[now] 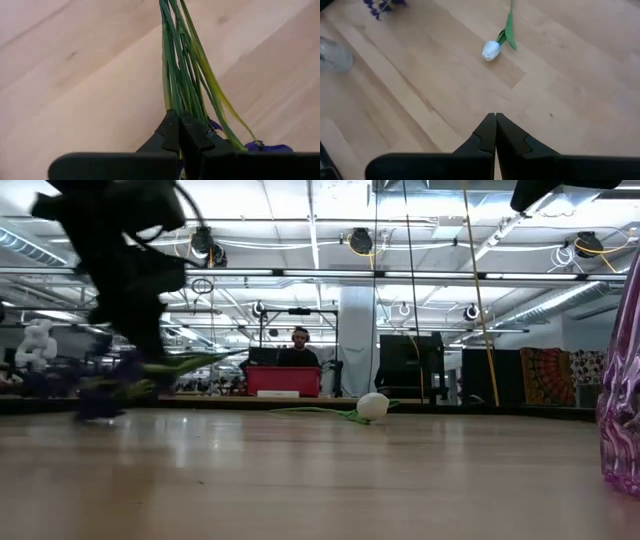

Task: Sort flowers into vase by color
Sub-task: Put the purple flower into the pink vase

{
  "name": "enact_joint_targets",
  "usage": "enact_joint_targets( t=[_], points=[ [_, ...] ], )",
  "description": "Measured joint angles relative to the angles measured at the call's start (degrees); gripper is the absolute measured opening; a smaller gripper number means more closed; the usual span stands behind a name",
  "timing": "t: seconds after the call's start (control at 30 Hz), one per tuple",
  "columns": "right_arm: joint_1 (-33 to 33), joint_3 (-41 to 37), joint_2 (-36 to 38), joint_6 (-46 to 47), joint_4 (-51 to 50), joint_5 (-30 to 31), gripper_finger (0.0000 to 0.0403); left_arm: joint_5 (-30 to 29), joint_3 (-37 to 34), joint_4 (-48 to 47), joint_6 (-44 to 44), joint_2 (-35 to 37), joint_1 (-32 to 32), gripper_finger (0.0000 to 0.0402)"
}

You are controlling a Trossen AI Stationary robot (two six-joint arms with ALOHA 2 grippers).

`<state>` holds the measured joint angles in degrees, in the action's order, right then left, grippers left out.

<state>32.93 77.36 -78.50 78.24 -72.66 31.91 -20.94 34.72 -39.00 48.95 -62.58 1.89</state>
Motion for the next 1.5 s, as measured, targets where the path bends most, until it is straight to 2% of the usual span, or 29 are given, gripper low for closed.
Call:
enact_joint_targets(
  t=[0.13, 0.27, 0.4, 0.53, 0.63, 0.83, 1.03, 1.13, 1.27, 1.4, 1.5],
  points=[
    [0.00, 0.00, 0.00, -3.78, 0.00, 2.35, 0.0000, 4.82, 0.00, 13.98, -14.74, -1.39, -4.80, 0.0002],
    [-0.35, 0.00, 0.00, -7.00, -0.02, 3.36, 0.0000, 11.47, 0.02, 26.69, -30.61, -3.52, -5.57, 0.0001],
    [-0.37, 0.00, 0.00, -9.11, 0.00, 2.93, 0.0000, 18.13, 0.21, 31.65, -38.95, -6.47, -5.30, 0.0001],
    [-0.37, 0.00, 0.00, -10.21, 0.00, 2.77, 0.0000, 20.82, 2.80, 30.82, -43.06, -10.40, -4.15, 0.0002],
    [-0.37, 0.00, 0.00, -10.37, 0.00, 2.77, 0.0000, 21.02, 6.44, 31.15, -44.99, -13.46, -2.95, 0.0017],
    [-0.69, 0.00, 0.00, -10.02, 0.11, 3.03, 0.0000, 21.11, 14.75, 29.46, -55.20, -18.93, -0.80, 0.0081],
    [-2.69, 0.00, -0.01, -9.94, 0.55, 3.03, 0.0000, 20.61, 21.86, 17.74, -62.62, -20.69, -0.66, 0.0151],
    [-4.00, 0.00, -0.02, -10.19, 0.59, 3.05, 0.0000, 18.72, 23.11, 13.58, -61.38, -19.80, -0.77, 0.0169],
    [-6.96, 0.00, -0.02, -11.44, 0.63, 2.16, 0.0000, 17.94, 23.22, 12.16, -55.99, -17.68, -0.77, 0.0172],
    [-12.42, 0.00, -0.03, -18.23, 3.82, -2.95, 0.0000, 18.00, 23.02, 9.95, -54.26, -16.27, -0.77, 0.0173],
    [-17.36, 0.00, -0.53, -25.83, 9.97, -6.47, 0.0000, 18.13, 22.97, 9.11, -53.88, -14.73, -0.77, 0.0173]
  ],
)
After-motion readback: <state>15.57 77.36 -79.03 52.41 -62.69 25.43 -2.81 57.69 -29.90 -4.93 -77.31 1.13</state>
